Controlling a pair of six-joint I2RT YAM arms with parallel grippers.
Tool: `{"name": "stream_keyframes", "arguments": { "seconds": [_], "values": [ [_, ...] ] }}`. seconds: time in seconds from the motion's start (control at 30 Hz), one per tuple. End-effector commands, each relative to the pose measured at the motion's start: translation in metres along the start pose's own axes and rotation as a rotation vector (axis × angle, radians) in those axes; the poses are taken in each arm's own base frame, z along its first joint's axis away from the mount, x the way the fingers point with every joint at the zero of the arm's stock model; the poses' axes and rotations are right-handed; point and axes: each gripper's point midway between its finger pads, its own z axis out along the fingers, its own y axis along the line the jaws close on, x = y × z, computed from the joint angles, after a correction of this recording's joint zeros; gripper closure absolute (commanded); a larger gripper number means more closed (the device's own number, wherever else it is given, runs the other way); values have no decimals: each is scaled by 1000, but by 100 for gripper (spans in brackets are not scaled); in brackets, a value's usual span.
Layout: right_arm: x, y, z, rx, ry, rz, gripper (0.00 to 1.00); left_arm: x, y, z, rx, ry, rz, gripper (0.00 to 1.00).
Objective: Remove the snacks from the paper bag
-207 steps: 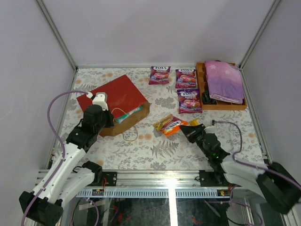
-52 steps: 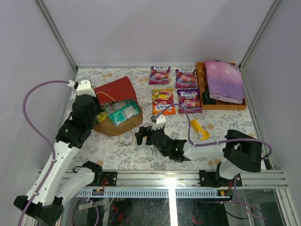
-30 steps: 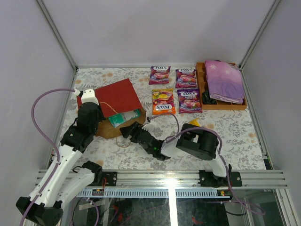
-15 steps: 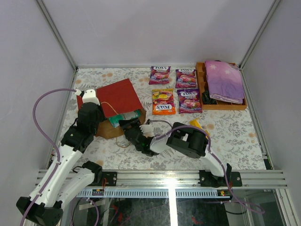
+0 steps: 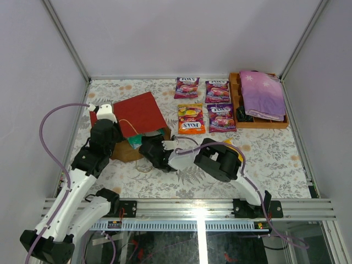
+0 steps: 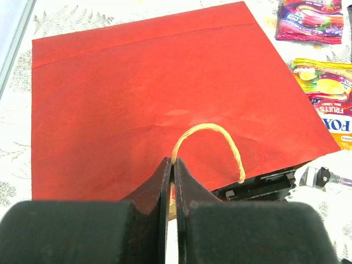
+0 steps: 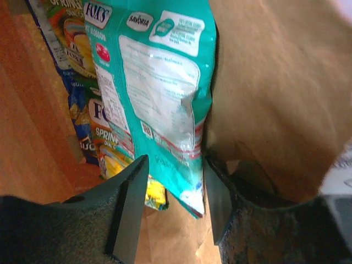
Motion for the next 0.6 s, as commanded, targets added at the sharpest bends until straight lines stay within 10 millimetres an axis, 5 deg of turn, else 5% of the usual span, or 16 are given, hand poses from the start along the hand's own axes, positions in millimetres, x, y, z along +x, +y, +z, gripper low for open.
{"name": "stream_keyframes", "arguments": {
  "seconds": [0.0, 0.1, 0.3, 0.57],
  "values": [
    [-24, -22, 22, 68, -125, -105, 51, -7, -5, 5, 25, -27, -4, 100],
    [-22, -10, 31, 27, -120, -131, 60, -6, -5, 5, 27, -23, -3, 100],
    [-30, 33, 15, -108, -117, -226, 99, -5, -5, 6, 26, -19, -5, 100],
    [-33, 40, -54, -164, 75, -305, 100, -6, -2, 7, 20, -19, -11, 100]
  ]
}}
